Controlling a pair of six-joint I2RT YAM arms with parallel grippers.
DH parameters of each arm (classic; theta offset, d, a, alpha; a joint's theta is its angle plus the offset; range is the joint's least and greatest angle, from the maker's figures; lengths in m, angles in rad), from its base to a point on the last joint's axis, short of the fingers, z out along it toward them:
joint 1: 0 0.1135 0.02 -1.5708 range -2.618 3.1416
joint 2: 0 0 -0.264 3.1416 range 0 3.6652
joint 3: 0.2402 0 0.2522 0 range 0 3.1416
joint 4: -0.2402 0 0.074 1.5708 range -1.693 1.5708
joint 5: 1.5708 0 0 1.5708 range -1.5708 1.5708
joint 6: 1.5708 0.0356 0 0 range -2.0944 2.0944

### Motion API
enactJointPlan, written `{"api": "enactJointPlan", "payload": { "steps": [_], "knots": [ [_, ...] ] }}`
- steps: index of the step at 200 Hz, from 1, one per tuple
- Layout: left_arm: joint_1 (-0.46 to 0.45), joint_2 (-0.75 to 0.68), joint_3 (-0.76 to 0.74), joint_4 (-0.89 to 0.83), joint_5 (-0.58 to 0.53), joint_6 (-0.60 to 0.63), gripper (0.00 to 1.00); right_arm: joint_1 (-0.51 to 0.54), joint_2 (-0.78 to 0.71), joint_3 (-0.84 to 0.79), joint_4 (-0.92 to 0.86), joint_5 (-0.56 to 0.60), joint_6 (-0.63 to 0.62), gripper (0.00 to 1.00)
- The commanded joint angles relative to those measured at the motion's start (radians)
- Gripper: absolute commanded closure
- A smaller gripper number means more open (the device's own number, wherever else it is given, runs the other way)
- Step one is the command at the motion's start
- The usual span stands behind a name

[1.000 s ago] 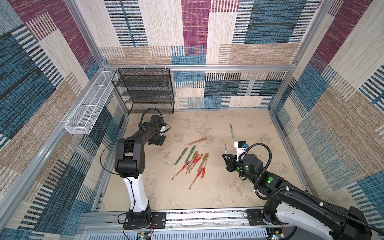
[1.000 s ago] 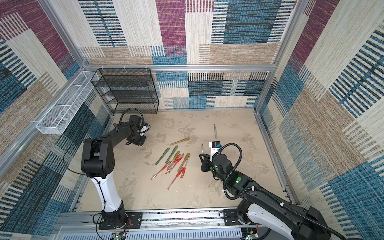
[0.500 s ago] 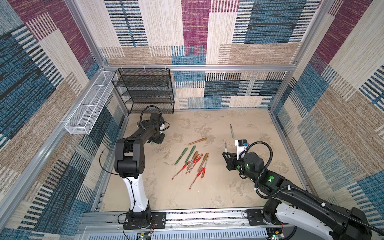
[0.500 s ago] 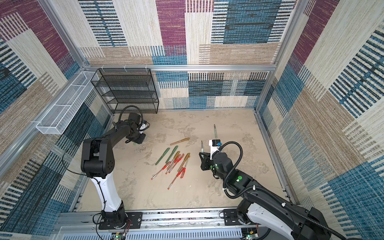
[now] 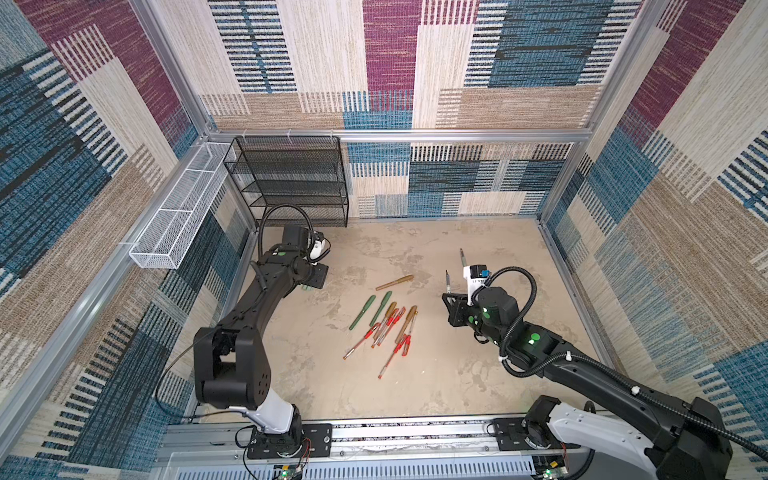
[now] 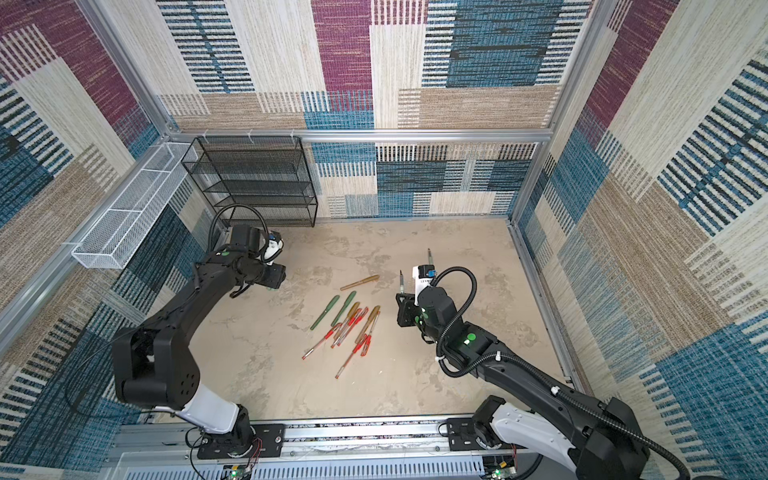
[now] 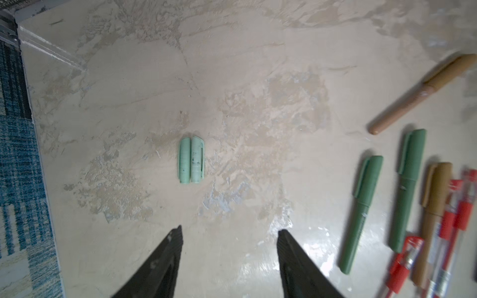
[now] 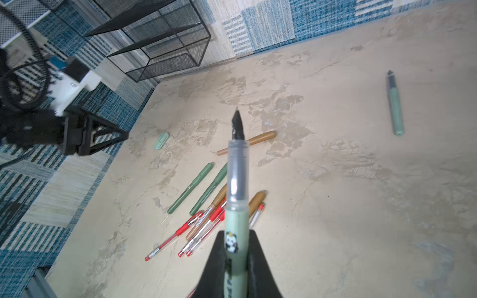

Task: Open the pen caps
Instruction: 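Carry the uncapped mint pen toward the far table area with the right gripper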

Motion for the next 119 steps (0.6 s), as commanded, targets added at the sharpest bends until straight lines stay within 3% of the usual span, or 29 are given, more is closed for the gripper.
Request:
{"api": "enactJointPlan", "payload": {
  "steps": [1, 59, 82, 119],
  "knots": [
    [0.000, -0.109, -0.077, 0.073, 0.093, -0.027, 0.28, -0.034, 0.044, 0.059, -0.033, -0.044, -0.072, 1.00],
    [0.023, -0.426, -0.316, 0.188, 0.231, -0.043, 0.13, -0.210, 0.282, 0.282, -0.106, -0.172, -0.238, 1.00],
    [0.075, -0.470, -0.353, 0.209, 0.294, -0.096, 0.09, -0.280, 0.398, 0.397, -0.159, -0.207, -0.301, 1.00],
    [0.090, -0.491, -0.358, 0.213, 0.295, -0.099, 0.04, -0.391, 0.556, 0.530, -0.196, -0.245, -0.384, 1.00]
  ]
}}
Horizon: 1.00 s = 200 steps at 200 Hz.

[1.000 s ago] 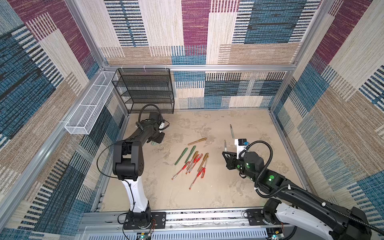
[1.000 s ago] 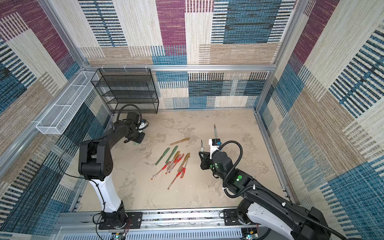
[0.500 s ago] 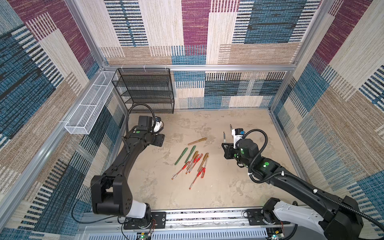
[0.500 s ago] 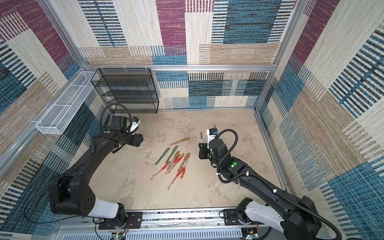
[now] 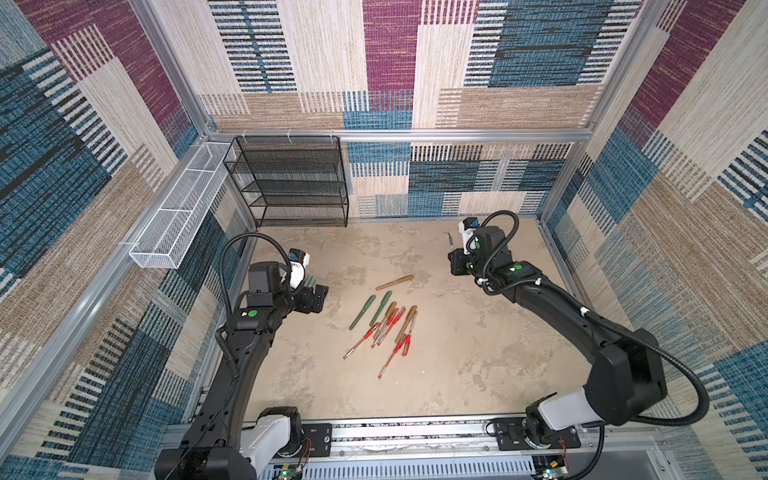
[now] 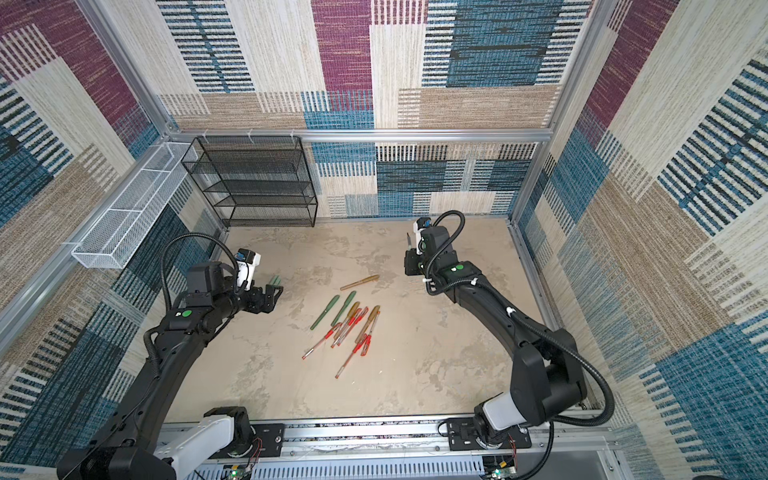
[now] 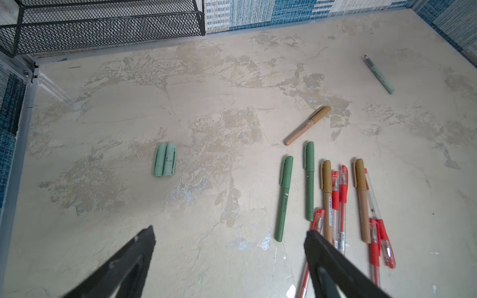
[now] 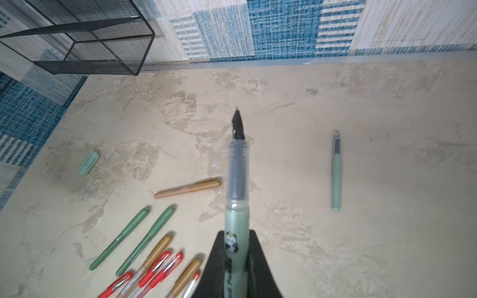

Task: Open the pen caps
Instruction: 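Carry the uncapped mint pen toward the far table area with the right gripper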

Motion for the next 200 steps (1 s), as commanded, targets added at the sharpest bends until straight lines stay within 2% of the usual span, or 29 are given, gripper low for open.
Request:
{"api": "enactJointPlan", "payload": {
  "steps": [1, 47, 78, 142, 200],
  "knots": [
    [0.004, -0.007, 0.001, 0.038, 0.037, -0.020, 0.04, -0.052, 0.072, 0.063, -0.042, -0.044, -0.083, 1.00],
    [0.009, -0.017, -0.011, 0.052, 0.055, -0.025, 0.02, -0.174, 0.251, 0.229, -0.124, -0.089, -0.185, 0.99],
    [0.011, -0.022, -0.008, 0.053, 0.043, -0.021, 0.02, -0.233, 0.371, 0.315, -0.149, -0.108, -0.209, 0.98],
    [0.021, -0.026, -0.011, 0.046, 0.044, -0.006, 0.02, -0.287, 0.585, 0.451, -0.202, -0.131, -0.210, 0.97],
    [0.023, -0.012, -0.017, 0.058, 0.051, -0.020, 0.02, -0.310, 0.691, 0.506, -0.232, -0.129, -0.206, 0.95]
  ]
}}
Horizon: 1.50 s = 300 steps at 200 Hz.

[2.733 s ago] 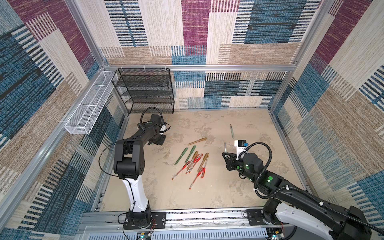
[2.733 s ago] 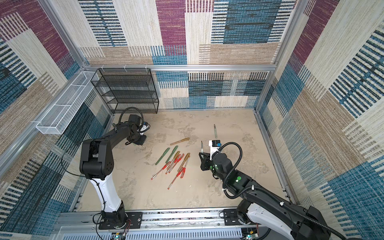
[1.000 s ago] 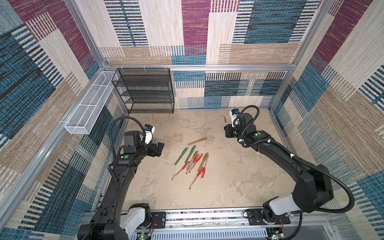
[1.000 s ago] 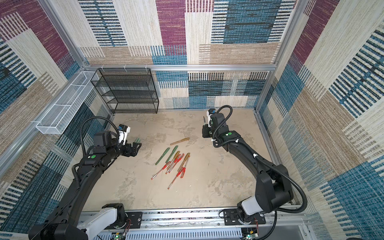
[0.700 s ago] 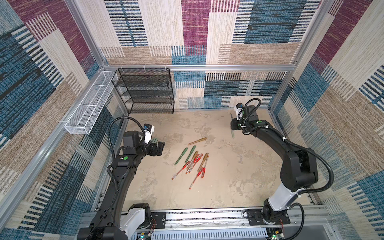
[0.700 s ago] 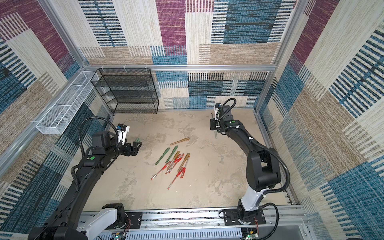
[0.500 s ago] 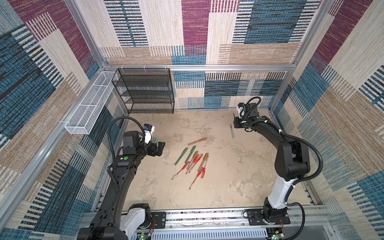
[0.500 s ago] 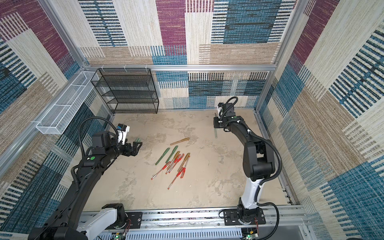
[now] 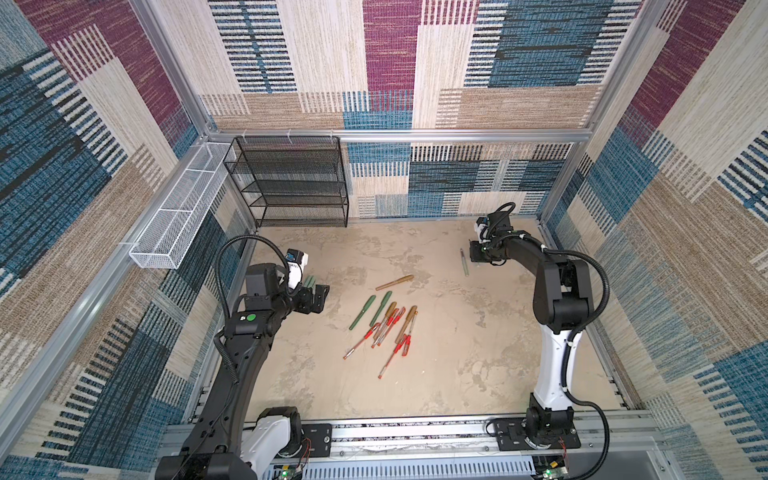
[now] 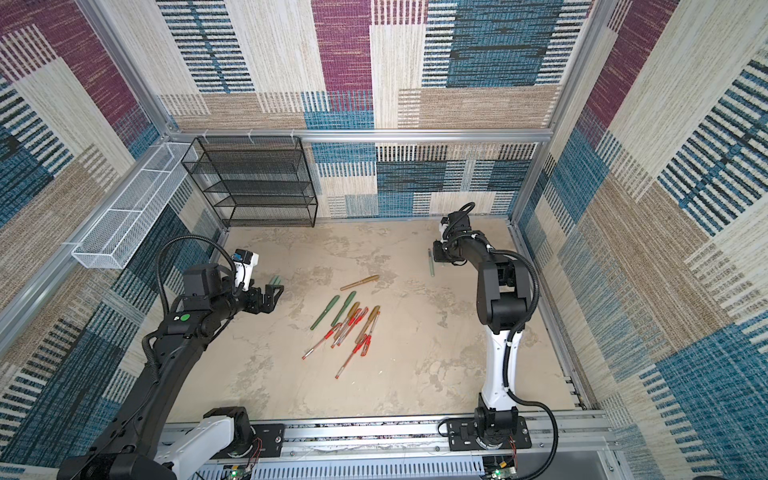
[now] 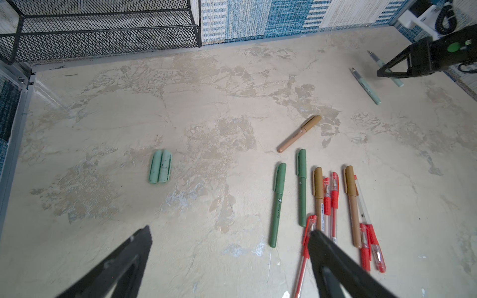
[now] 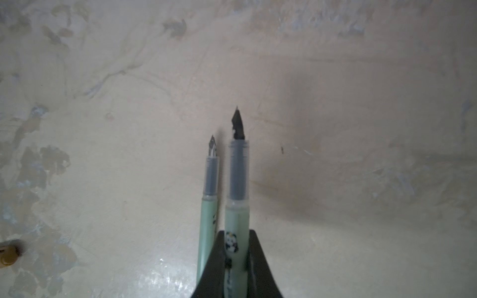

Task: Open the pen caps
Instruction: 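Carry the uncapped mint pen toward the far table area with the right gripper, then lay the mint pen beside the first uncapped pen, open right gripper, then move the right gripper over the dark green pen in the pile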

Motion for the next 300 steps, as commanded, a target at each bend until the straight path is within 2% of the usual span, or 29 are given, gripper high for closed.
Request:
{"api": "enactJointPlan", "payload": {
  "steps": [1, 22, 67, 129, 170, 201, 225, 260, 300],
  "knots": [
    [0.002, 0.007, 0.003, 0.026, 0.007, -0.009, 0.02, -0.003, 0.020, 0.012, -0.014, -0.005, 0.001, 0.95],
    [0.002, 0.002, 0.000, 0.027, 0.008, -0.007, 0.02, -0.005, 0.043, 0.027, -0.025, -0.013, 0.000, 0.93],
    [0.005, 0.011, 0.007, 0.024, 0.013, -0.021, 0.03, -0.005, 0.044, 0.007, -0.024, 0.013, 0.006, 0.80],
    [0.007, 0.005, 0.000, 0.027, 0.021, -0.016, 0.03, -0.005, 0.015, 0.011, -0.031, 0.018, 0.010, 0.75],
    [0.008, -0.009, -0.001, 0.027, 0.018, -0.016, 0.03, -0.005, -0.069, -0.010, -0.028, -0.014, 0.015, 0.71],
    [0.012, -0.005, 0.000, 0.033, 0.010, -0.019, 0.03, 0.010, -0.186, -0.063, -0.024, -0.042, 0.066, 0.65],
    [0.012, -0.013, -0.010, 0.041, 0.024, -0.021, 0.03, 0.075, -0.273, -0.130, -0.021, -0.002, 0.109, 0.59],
    [0.011, -0.008, -0.005, 0.045, 0.005, -0.026, 0.03, 0.239, -0.390, -0.259, 0.053, 0.047, 0.249, 0.45],
    [0.010, 0.008, 0.008, 0.036, -0.005, -0.038, 0.03, 0.456, -0.387, -0.292, 0.067, 0.128, 0.397, 0.40]
  ]
}}
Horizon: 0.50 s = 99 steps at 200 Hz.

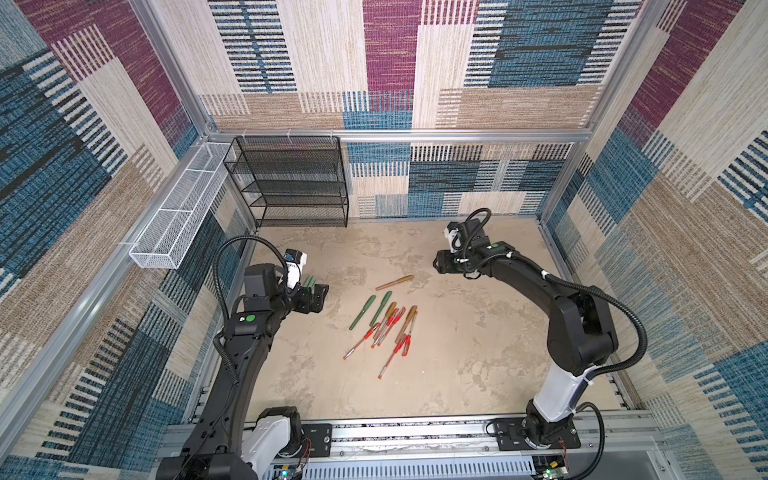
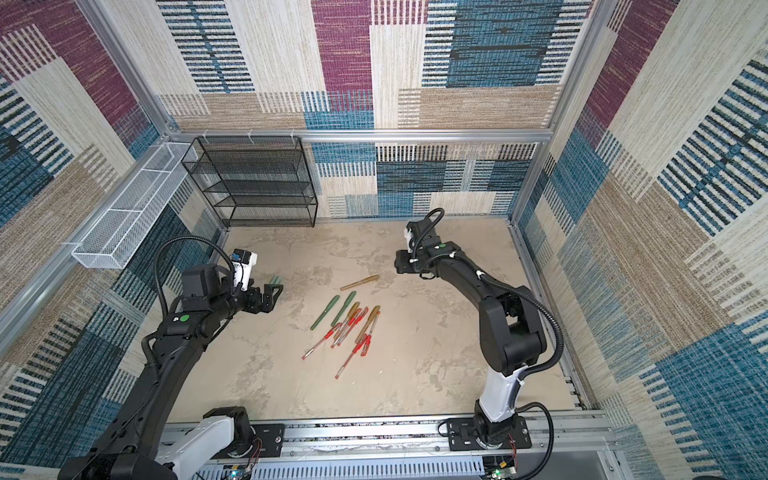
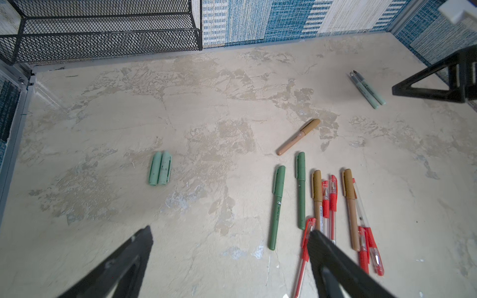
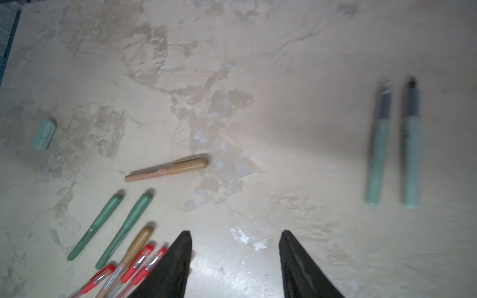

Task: Open the pen caps
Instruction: 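Move the right gripper over the dark green pen in the pile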

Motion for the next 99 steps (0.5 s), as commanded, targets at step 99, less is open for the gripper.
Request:
{"api": "enactJointPlan", "payload": {
  "steps": [99],
  "knots": [
    [0.018, 0.025, 0.016, 0.022, -0.060, -0.004, 0.01, 0.433, 0.288, 0.249, 0.015, 0.145, 0.382, 0.44]
  ]
}}
